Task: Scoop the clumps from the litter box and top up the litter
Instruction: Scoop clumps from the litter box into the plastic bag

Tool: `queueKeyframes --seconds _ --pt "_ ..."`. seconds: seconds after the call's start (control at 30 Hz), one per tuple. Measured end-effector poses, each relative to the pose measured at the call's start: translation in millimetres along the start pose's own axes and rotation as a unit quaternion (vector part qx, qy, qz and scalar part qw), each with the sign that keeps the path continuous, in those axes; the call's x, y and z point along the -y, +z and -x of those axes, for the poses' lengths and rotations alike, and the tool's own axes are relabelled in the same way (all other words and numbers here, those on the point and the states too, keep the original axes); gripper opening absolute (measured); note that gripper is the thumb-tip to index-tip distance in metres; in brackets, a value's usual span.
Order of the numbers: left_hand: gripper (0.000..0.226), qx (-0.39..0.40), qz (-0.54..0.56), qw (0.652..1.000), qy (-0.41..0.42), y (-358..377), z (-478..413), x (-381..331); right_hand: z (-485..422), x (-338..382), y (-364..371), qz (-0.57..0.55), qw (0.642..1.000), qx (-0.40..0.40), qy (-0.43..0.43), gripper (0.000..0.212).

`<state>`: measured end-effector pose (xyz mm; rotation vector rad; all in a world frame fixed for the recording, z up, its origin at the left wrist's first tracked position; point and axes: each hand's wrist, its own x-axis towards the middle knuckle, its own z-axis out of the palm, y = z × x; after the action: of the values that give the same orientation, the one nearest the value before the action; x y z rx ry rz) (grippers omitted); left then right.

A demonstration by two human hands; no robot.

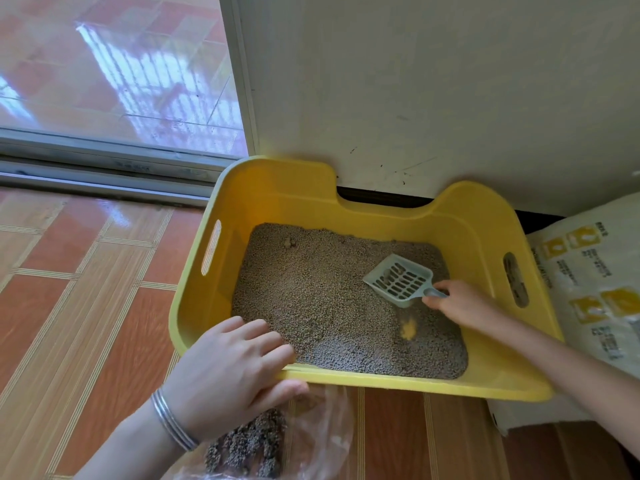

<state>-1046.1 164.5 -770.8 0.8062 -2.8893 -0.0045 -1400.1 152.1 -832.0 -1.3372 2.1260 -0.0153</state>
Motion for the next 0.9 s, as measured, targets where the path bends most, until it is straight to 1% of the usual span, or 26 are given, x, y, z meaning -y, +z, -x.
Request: queueKeyframes --seconds 0.13,0.23,0.37,0.47,0.67,0.8,0.9 --pt "0.049 -0.006 0.008 1.000 0.003 1 -1 -1 -18 13 -4 -0.042 0.998 0.039 -0.028 0.023" --pt "0.048 -0.007 0.017 1.000 0.004 2 -1 0 -30 29 -3 -0.048 0.996 0.051 -0.059 0.027" --pt "0.050 -0.001 0.025 1.000 0.004 5 -1 0 -39 42 7 -0.026 0.995 0.034 -0.096 0.035" --pt "0.050 0.001 0.025 1.000 0.003 5 0 0 -41 42 13 -0.037 0.993 0.026 -0.113 0.041" --pt "0.049 0.008 0.021 1.000 -0.001 2 -1 -1 -34 37 8 -0.120 0.980 0.030 -0.153 0.037" --pt "0.047 0.005 0.015 1.000 -0.005 0 -1 -2 -25 37 0 -0.110 0.977 0.031 -0.179 0.037" --pt "0.045 -0.002 0.015 1.000 -0.007 -1 -1 -3 -17 35 -2 -0.116 0.974 0.024 -0.195 0.033"
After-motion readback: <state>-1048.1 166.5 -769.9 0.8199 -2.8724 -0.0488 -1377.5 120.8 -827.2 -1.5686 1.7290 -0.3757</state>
